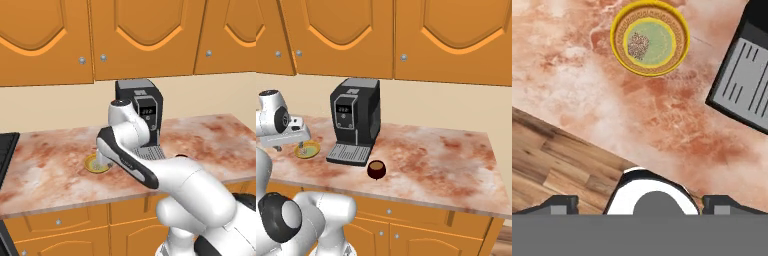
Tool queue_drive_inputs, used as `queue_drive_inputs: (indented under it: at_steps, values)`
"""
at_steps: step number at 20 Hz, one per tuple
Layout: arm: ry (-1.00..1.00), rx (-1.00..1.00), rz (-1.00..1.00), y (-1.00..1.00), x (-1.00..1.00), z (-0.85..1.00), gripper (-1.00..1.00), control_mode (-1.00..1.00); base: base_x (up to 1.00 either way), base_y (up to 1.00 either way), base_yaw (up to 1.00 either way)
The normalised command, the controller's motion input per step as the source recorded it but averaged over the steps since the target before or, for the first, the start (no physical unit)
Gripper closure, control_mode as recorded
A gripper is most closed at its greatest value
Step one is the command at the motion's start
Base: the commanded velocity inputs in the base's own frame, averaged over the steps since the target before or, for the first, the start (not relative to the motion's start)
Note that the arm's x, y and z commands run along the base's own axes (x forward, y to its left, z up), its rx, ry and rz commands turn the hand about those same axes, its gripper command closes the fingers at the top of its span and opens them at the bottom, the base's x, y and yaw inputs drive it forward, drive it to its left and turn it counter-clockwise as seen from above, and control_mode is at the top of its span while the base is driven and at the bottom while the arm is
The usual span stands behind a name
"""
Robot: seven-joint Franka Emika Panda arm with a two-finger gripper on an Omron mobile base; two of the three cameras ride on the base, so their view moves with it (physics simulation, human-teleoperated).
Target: Take a sugar cube from the saucer and place it inside the coffee. Then, grab milk from the fridge and place it next to the coffee on the counter to sweeten the coffee.
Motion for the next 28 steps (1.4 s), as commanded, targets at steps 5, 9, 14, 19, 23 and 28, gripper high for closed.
queue_drive_inputs:
  at_steps: [5,9,14,19,23,28]
  values:
    - [0.10,0.00,0.00,0.54,0.38,-0.28,-1.00,-1.00,0.00,0.00,0.00]
    - [0.01,0.00,0.00,0.15,0.09,-0.01,-1.00,-1.00,0.00,0.00,0.00]
    - [0.00,0.00,-0.03,0.01,0.16,-0.18,-1.00,-1.00,0.00,0.00,0.00]
    - [0.00,0.00,-0.12,0.00,0.27,-0.29,-1.00,-1.00,0.00,0.00,0.00]
    - [0.00,0.00,-0.12,0.00,0.17,-0.19,-1.00,-1.00,0.00,0.00,0.00]
    - [0.00,0.00,-0.07,0.09,0.26,-0.18,-1.00,-1.00,0.00,0.00,0.00]
